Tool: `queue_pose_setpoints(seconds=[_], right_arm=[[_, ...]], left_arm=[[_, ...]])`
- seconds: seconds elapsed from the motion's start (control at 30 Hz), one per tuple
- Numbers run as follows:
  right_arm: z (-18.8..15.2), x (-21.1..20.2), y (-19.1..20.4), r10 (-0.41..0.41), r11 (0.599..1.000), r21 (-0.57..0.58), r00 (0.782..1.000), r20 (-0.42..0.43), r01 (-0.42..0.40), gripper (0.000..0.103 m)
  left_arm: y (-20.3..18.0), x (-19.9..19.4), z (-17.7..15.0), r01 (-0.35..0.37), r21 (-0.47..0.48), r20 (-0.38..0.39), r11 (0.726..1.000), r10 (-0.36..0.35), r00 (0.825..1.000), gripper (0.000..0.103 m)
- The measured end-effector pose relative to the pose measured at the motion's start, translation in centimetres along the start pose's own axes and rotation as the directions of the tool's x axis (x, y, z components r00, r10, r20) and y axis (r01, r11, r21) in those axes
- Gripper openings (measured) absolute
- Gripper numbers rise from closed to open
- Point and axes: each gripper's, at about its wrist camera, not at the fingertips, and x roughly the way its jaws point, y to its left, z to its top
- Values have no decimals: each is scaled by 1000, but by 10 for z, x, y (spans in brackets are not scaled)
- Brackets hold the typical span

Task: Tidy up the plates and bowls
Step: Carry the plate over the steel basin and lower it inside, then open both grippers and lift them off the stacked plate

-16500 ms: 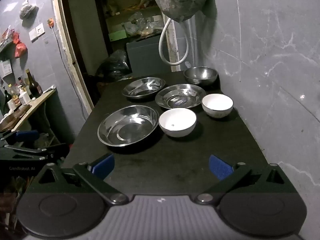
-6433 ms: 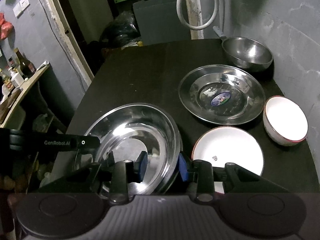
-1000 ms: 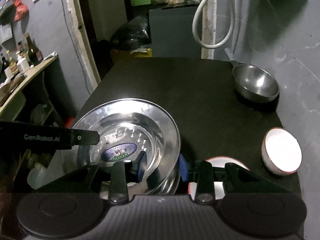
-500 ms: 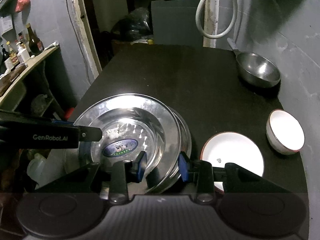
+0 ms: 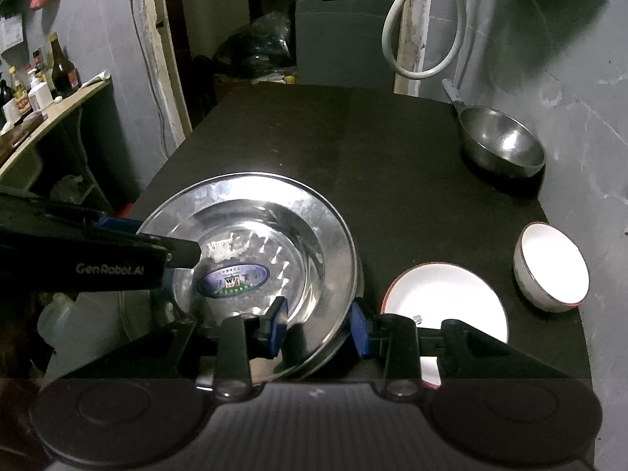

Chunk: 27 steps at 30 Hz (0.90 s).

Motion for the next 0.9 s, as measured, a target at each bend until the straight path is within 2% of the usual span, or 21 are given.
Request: queue_pose_setpoints(seconds=[0.77, 0.9], right_arm=[[1, 1, 1, -5, 1000, -27, 1000, -20, 5, 42], [3, 2, 2, -2, 1000, -27, 1000, -14, 2, 43]], left_arm=[[-10, 2, 1, -36, 27, -8, 999, 36, 999, 45], [-14, 0, 2, -25, 39, 3, 999, 25, 1000, 45]])
